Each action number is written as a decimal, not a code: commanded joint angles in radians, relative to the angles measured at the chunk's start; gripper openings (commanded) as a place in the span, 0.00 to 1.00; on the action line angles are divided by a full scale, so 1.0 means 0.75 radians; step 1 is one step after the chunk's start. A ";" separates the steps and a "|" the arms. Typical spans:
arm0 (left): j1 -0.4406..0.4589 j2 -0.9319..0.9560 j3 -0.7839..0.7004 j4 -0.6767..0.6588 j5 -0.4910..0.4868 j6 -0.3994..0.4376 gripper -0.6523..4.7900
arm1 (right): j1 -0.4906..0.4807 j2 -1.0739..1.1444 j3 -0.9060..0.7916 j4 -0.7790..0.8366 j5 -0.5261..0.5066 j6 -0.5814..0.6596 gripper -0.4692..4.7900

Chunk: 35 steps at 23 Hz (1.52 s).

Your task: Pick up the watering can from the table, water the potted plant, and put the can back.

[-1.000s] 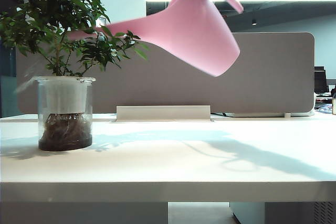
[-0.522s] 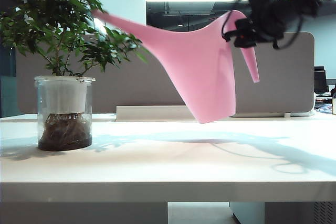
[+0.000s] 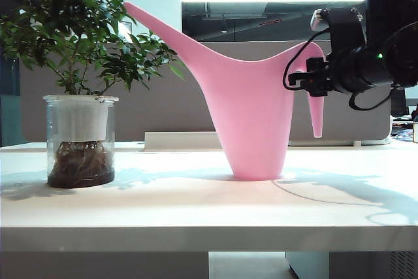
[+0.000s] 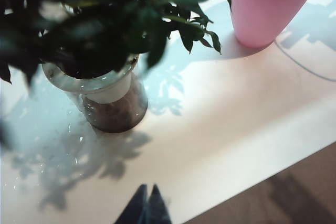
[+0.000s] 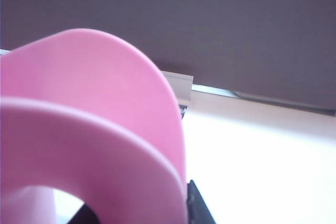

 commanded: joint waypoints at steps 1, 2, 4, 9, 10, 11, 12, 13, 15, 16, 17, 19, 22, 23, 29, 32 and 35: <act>-0.002 -0.003 0.001 0.008 -0.004 0.006 0.13 | 0.000 -0.015 -0.003 0.081 0.000 0.029 0.55; -0.002 -0.003 0.001 0.008 -0.004 0.006 0.13 | -0.001 -0.015 -0.003 0.081 0.000 0.029 0.60; -0.002 -0.003 0.001 0.008 -0.004 0.006 0.13 | 0.000 -0.015 -0.003 0.080 0.001 0.027 0.81; -0.002 -0.003 0.001 0.008 -0.004 0.006 0.13 | 0.000 -0.105 -0.100 0.077 0.011 0.025 0.95; -0.002 -0.003 0.001 0.008 -0.004 0.006 0.13 | 0.000 -0.141 -0.135 0.076 0.011 0.025 0.95; -0.002 -0.002 0.001 0.008 -0.004 0.006 0.13 | 0.000 -0.164 -0.154 0.074 0.011 0.025 0.95; -0.002 -0.002 0.001 0.008 -0.004 0.006 0.13 | 0.000 -0.184 -0.171 0.070 0.011 0.025 0.95; -0.002 -0.002 0.001 0.008 -0.004 0.006 0.13 | 0.000 -0.202 -0.189 0.069 0.012 0.025 0.95; -0.002 -0.003 0.001 0.008 -0.004 0.006 0.13 | 0.000 -0.292 -0.264 0.038 0.014 0.025 0.93; -0.002 -0.003 0.001 0.008 -0.004 0.006 0.13 | 0.000 -0.387 -0.323 -0.054 0.062 0.025 0.61; -0.002 -0.003 0.001 0.008 -0.004 0.006 0.13 | 0.000 -0.483 -0.389 -0.140 0.092 0.026 0.15; -0.002 -0.002 0.001 0.008 -0.004 0.006 0.13 | 0.000 -0.605 -0.477 -0.198 0.088 0.026 0.08; -0.002 -0.002 0.001 0.008 -0.004 0.006 0.13 | 0.000 -0.829 -0.657 -0.199 0.050 0.027 0.08; -0.002 -0.002 0.001 0.008 -0.004 0.006 0.13 | 0.000 -0.874 -0.693 -0.199 0.046 0.030 0.08; -0.002 -0.002 0.001 0.008 -0.004 0.006 0.13 | 0.000 -1.088 -0.917 -0.199 0.008 0.157 0.08; -0.002 -0.002 0.001 0.008 -0.004 0.006 0.13 | 0.001 -1.130 -1.009 -0.198 -0.072 0.166 0.08; -0.002 -0.002 0.001 0.008 -0.004 0.006 0.13 | 0.001 -1.159 -1.072 -0.200 -0.137 0.166 0.08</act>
